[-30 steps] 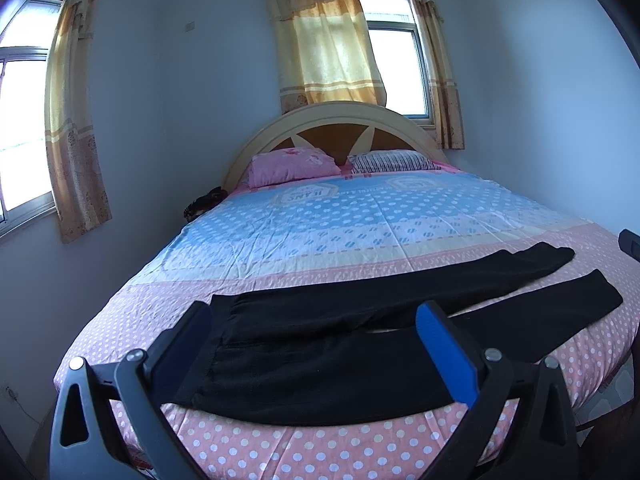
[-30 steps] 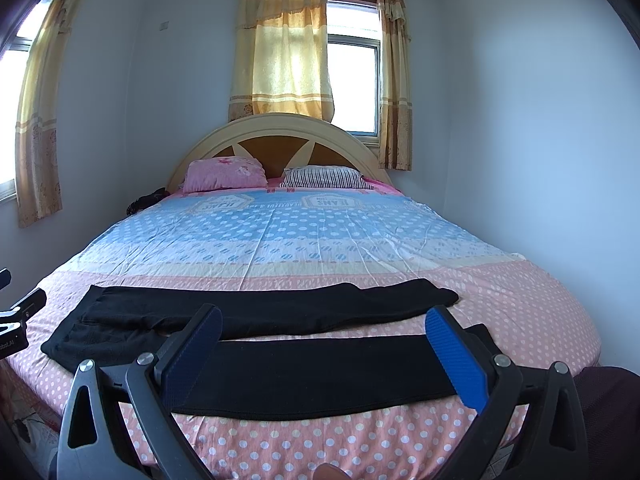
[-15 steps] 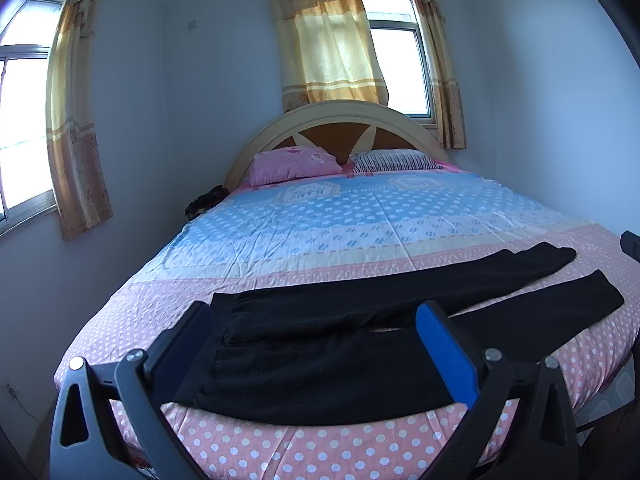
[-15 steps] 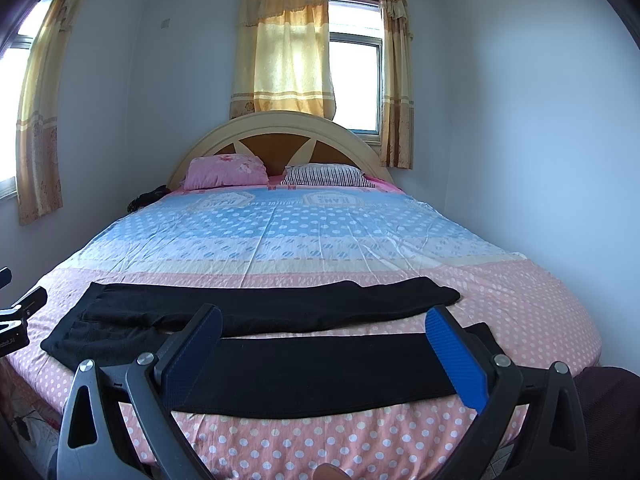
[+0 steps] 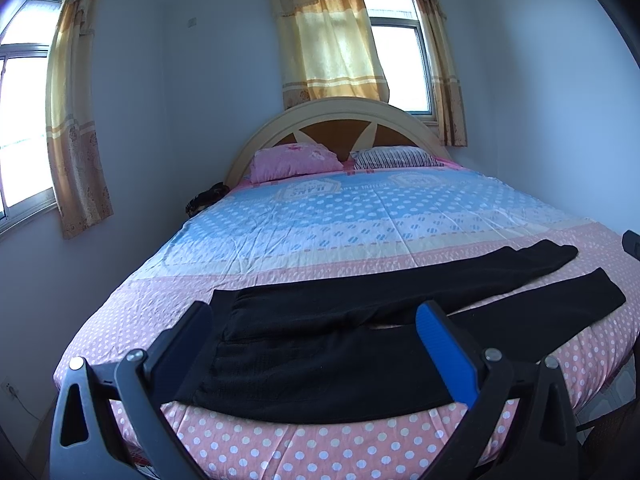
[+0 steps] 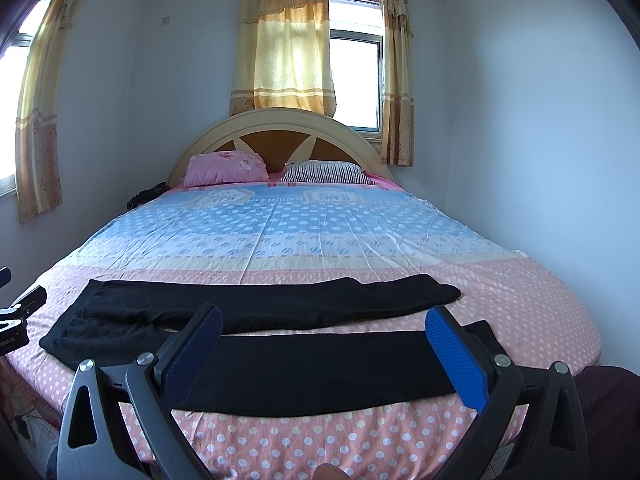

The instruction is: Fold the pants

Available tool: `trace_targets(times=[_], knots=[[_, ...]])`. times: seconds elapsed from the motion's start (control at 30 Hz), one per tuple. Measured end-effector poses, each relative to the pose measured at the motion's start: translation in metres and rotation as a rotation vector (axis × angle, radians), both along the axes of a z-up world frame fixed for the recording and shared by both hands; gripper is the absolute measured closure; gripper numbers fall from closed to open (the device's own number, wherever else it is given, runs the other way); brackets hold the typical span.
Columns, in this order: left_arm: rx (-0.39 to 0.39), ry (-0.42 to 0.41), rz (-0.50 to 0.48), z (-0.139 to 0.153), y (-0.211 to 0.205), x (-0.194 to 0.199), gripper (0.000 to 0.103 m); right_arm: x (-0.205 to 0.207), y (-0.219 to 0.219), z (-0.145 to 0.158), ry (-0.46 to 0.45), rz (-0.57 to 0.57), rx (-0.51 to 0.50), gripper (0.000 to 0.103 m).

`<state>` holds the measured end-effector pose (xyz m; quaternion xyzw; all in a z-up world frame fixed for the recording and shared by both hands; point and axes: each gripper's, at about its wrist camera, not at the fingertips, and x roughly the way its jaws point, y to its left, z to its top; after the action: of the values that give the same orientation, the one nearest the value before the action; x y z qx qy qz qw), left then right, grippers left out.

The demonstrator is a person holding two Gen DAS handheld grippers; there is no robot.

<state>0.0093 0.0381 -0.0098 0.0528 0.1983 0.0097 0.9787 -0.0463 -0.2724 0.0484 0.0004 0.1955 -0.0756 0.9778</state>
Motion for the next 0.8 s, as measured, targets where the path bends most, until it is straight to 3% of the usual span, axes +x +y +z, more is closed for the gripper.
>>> trace_targets(times=[0.57,0.8], knots=[[-0.009,0.026,0.009,-0.005,0.002,0.002,0.0,0.007,-0.002,-0.008,0.01,0.06,0.024,0.001],[-0.018,0.061,0.01,-0.015,0.012,0.017,0.0,0.029,-0.017,-0.028,0.06,0.102,0.013,0.001]])
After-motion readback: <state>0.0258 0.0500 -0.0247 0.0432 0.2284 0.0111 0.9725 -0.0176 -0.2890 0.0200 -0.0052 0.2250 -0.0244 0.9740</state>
